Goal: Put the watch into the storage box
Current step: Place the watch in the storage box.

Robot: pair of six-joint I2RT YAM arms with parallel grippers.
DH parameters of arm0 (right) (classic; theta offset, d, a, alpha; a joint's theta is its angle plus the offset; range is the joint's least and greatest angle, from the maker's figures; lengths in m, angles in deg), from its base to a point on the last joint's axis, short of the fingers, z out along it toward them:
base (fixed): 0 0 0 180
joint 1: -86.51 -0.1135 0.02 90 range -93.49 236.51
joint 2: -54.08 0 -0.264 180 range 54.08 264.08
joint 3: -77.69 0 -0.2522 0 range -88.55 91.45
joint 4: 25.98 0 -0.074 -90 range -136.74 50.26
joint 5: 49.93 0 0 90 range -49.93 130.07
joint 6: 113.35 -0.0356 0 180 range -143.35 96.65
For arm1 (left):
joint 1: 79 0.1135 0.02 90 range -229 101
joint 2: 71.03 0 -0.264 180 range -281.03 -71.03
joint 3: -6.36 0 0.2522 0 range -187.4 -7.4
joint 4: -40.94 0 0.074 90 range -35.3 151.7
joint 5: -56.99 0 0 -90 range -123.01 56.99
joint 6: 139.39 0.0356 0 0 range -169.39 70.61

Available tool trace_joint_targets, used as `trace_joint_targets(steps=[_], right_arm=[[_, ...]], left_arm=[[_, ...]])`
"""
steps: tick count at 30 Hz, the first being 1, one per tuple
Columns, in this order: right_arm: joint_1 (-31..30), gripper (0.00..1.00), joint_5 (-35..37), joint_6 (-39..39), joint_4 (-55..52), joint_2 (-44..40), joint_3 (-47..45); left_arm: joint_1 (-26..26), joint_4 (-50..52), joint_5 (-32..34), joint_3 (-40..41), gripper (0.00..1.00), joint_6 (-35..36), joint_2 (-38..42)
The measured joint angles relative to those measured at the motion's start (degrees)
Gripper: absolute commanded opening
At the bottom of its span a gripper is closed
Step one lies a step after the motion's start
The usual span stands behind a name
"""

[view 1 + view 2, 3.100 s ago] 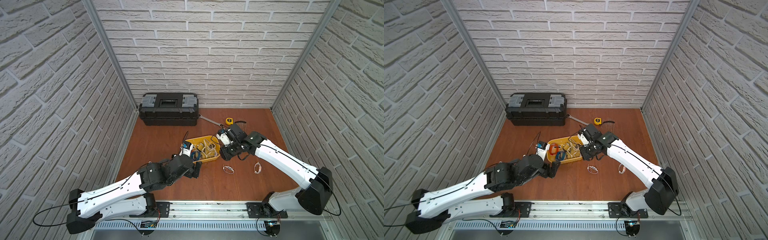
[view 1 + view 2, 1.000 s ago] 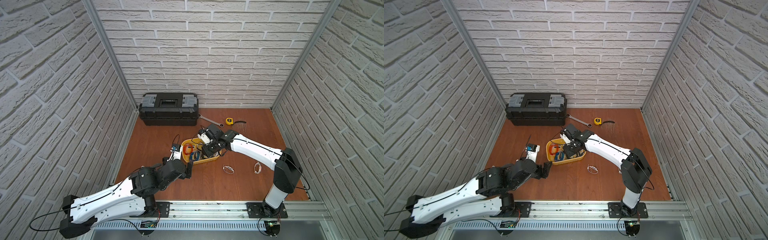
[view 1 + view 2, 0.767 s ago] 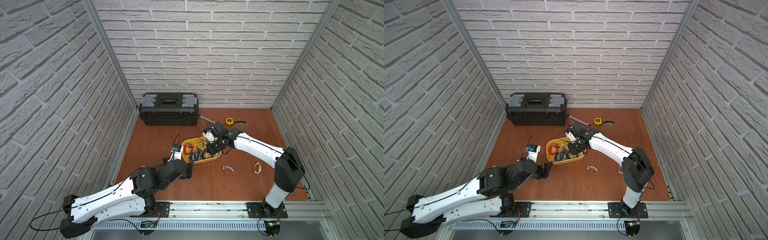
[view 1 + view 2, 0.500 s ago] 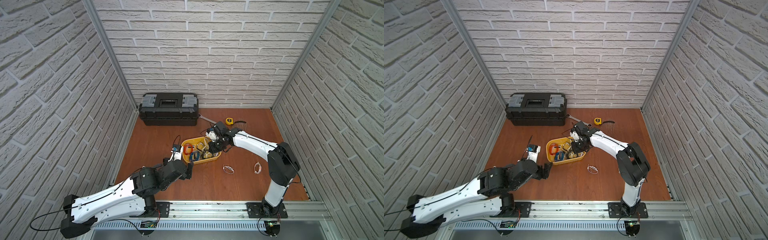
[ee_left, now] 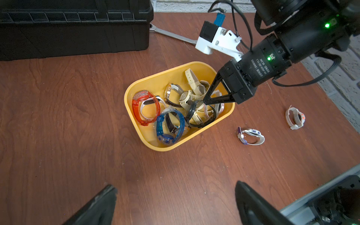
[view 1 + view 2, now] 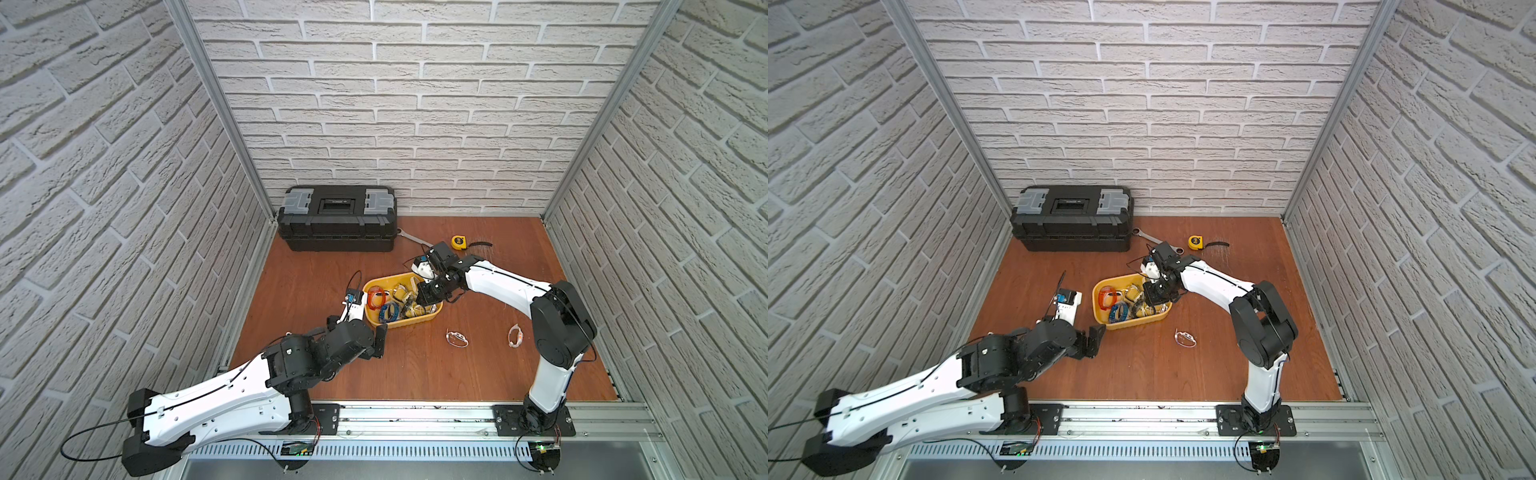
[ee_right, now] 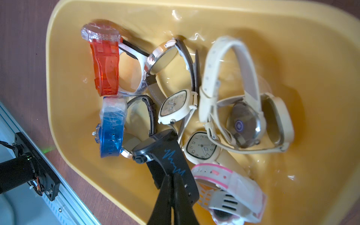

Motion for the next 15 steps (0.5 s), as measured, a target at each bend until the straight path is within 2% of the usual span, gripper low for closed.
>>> trace_joint_targets(steps=[9, 15], right_arm=[[0.0, 0.07, -1.6, 0.3, -0.9, 1.6, 1.4], [0.0, 0.14, -0.7, 0.2, -1.0, 0.2, 1.2]], left_arm=[[0.0, -0.1, -0.2, 0.1, 0.98, -0.1, -0.1], [0.0, -0.2, -0.1, 0.2, 0.98, -0.1, -0.1]])
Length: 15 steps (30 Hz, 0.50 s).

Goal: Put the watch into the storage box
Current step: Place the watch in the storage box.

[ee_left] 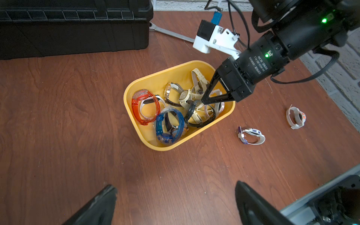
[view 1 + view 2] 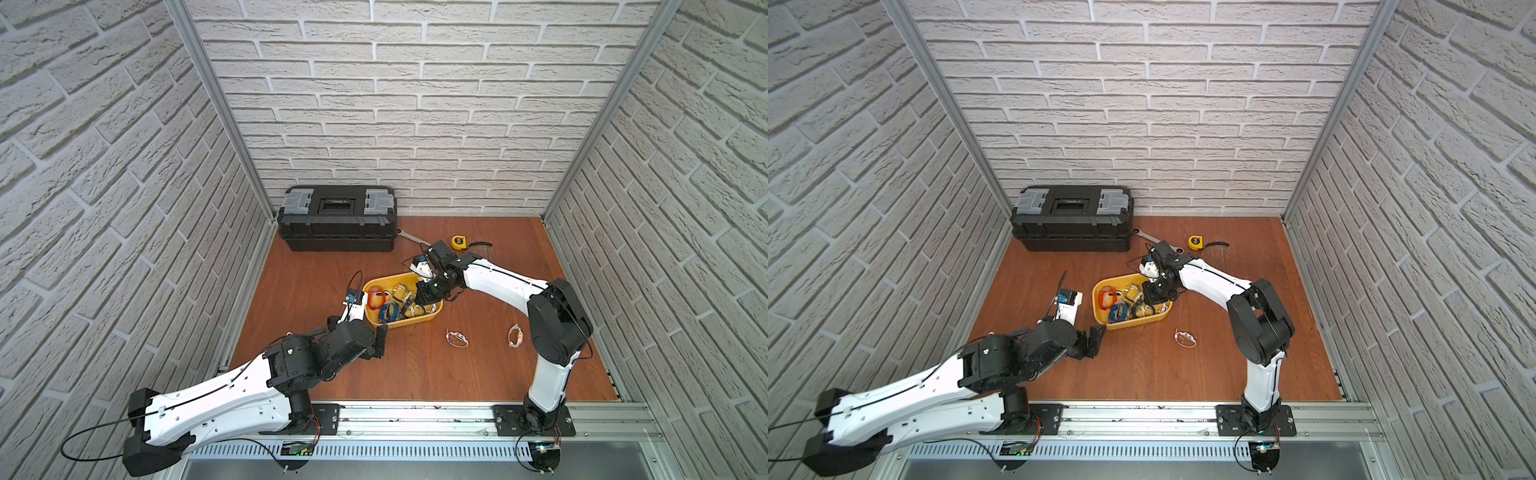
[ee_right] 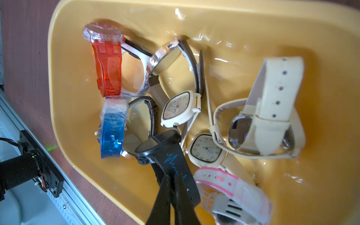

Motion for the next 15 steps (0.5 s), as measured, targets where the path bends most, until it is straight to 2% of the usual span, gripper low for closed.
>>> trace_joint_targets(steps=[8, 12, 15], right_arm=[[0.6, 0.32, 0.1, -0.9, 0.2, -10.6, -1.7], [2.1, 0.46, -0.1, -1.0, 0.2, -17.0, -3.3], [4.5, 0.57, 0.3, -1.2, -0.2, -22.6, -8.3]], left_arm=[[0.0, -0.2, 0.0, 0.0, 0.98, 0.2, -0.7], [0.0, -0.3, 0.0, 0.0, 0.98, 0.2, -0.7], [0.0, -0.4, -0.3, 0.0, 0.98, 0.2, -0.7]])
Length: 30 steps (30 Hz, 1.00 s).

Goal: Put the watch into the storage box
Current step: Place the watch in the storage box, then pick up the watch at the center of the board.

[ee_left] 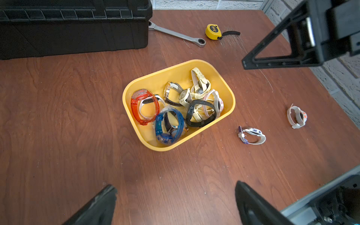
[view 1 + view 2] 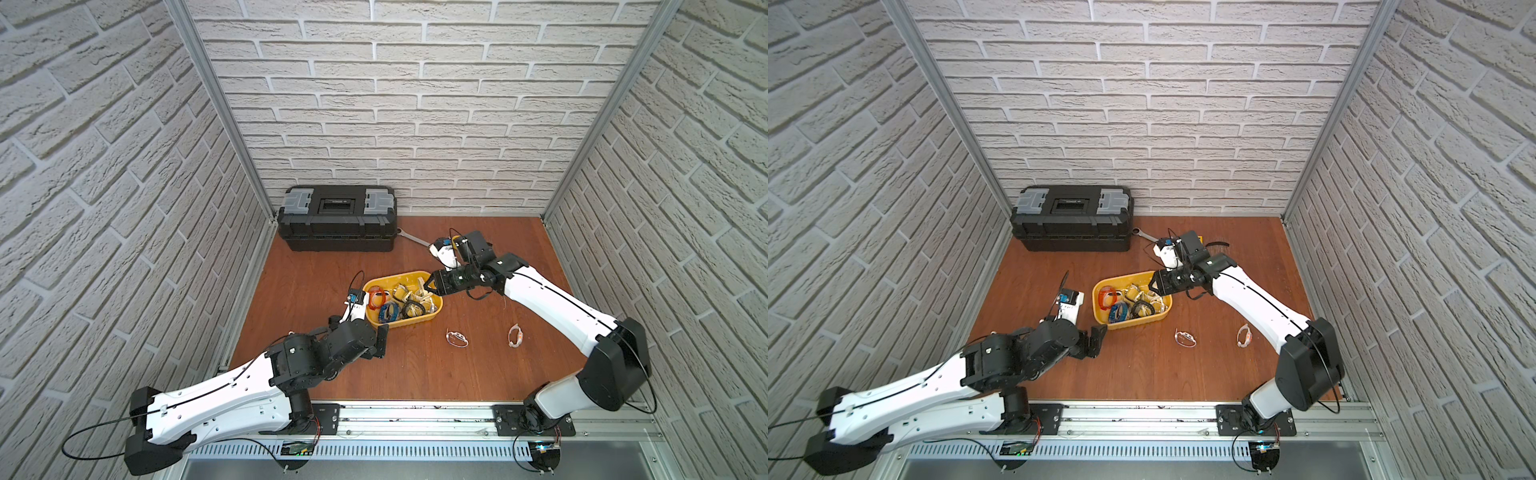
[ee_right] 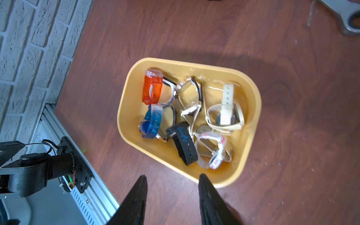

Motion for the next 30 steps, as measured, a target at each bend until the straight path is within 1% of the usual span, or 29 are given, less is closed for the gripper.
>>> trace_joint_targets(steps=[3, 5, 8, 9, 12, 14, 17, 21, 24, 30], right_arm=[[2.4, 0.67, 1.4, -0.2, -2.3, -5.7, -6.7], [3.5, 0.71, 3.2, -0.7, -4.7, -9.8, -11.5], [3.6, 0.73, 4.9, -2.1, -8.6, -15.9, -18.5], [3.1, 0.76, 5.6, -3.1, -9.6, -18.0, -20.7], [1.7, 0.74, 7.3, -6.1, -11.1, -22.2, -24.5], [1.2, 0.70, 8.5, -7.3, -11.9, -22.2, -24.7], [0.8, 0.66, 9.5, -8.8, -11.6, -19.3, -25.1], [0.0, 0.62, 10.8, -11.0, -9.3, -16.7, -29.6], [-0.1, 0.58, 11.9, -12.3, -8.3, -16.3, -31.9], [-0.1, 0.56, 12.2, -14.6, -2.4, -14.2, -32.6]], left_arm=[[0.0, -0.4, -0.6, 0.0, 0.98, 0.2, -0.3], [0.0, -1.3, -1.2, 0.0, 0.98, 0.5, -1.2], [-0.1, -3.3, -2.6, 0.0, 0.98, 1.3, -3.9], [-0.1, -4.0, -3.2, 0.0, 0.98, 1.6, -5.2], [-0.5, -6.3, -5.0, 0.0, 0.98, 2.8, -9.6], [-1.0, -7.4, -6.1, 0.0, 0.98, 3.5, -12.2], [-2.6, -9.0, -7.4, -0.1, 0.98, 4.5, -15.2], [-4.1, -11.1, -8.8, -0.8, 0.98, 5.5, -17.7], [-5.0, -12.3, -9.5, -1.2, 0.98, 6.4, -19.0], [-6.3, -14.2, -10.3, -1.3, 0.98, 8.5, -19.1]])
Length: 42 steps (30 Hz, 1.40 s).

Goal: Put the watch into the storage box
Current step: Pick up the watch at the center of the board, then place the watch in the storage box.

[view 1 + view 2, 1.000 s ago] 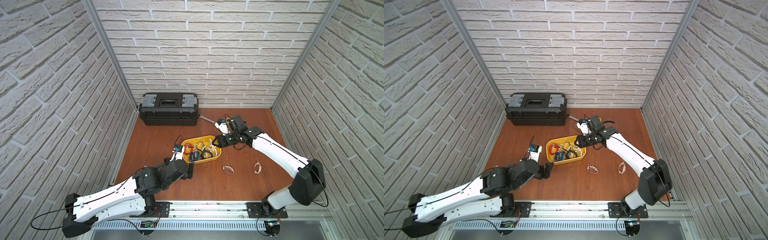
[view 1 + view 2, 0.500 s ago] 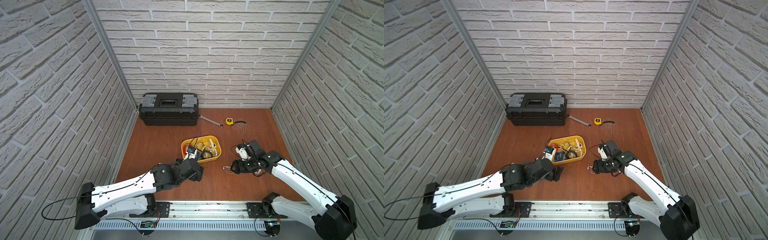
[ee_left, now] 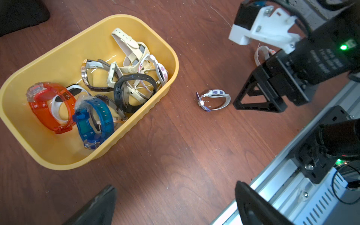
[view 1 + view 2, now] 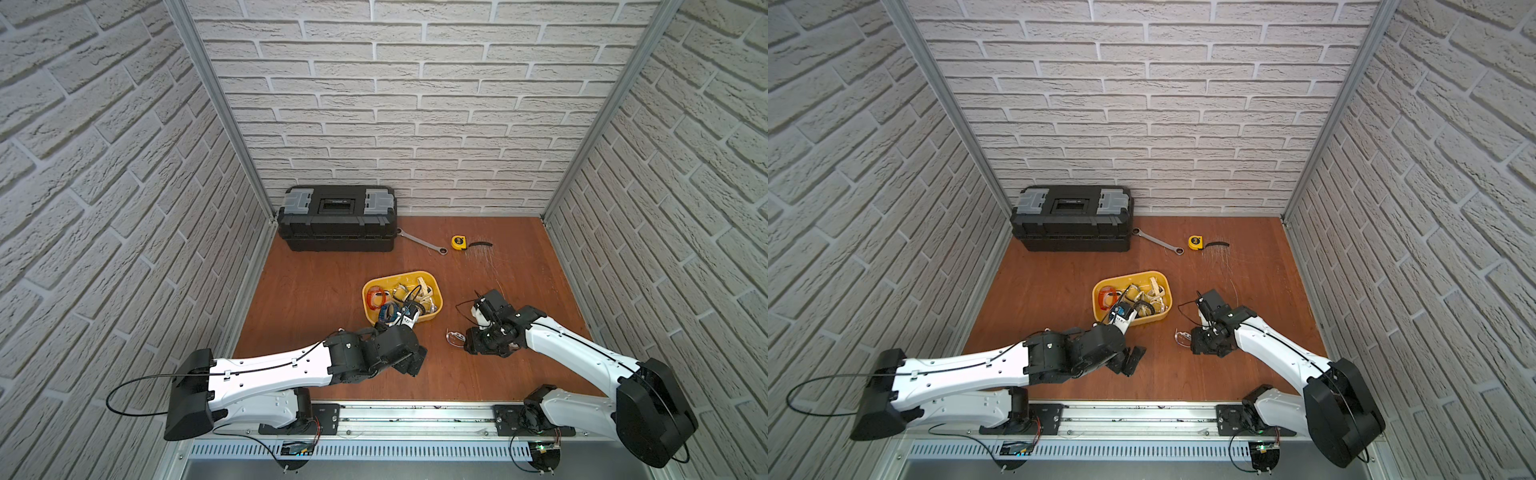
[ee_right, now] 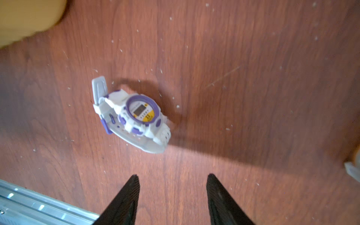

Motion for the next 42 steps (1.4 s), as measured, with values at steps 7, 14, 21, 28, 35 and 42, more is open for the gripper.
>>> trace_joint_targets(steps=[7, 14, 21, 28, 35, 42], right_arm=[[0.0, 0.51, 0.0, -0.8, 4.2, 2.1, 0.0], [0.0, 0.39, 0.3, -0.7, 6.3, 6.3, 0.0], [0.0, 0.13, 1.4, -0.1, 7.5, 9.9, 1.0], [0.0, 0.03, 3.3, 1.9, 4.6, 10.5, 4.9], [-0.1, 0.02, 4.6, 5.3, -2.6, 9.1, 17.7], [-3.1, 0.02, 3.0, 9.2, -6.8, 19.7, 37.0]], left_arm=[[-0.3, -0.8, -0.2, 0.0, 0.98, 1.0, 0.0], [-0.5, -0.7, -0.2, 0.0, 0.98, 1.4, 0.0], [-0.6, -0.3, 0.2, 0.0, 0.98, 1.5, 0.7], [-0.6, 1.2, 2.7, 0.0, 0.98, 1.3, 5.3], [0.1, 5.4, 7.7, 0.2, 0.98, -0.2, 13.7], [3.3, 10.0, 10.0, 1.2, 0.98, -2.1, 18.6]])
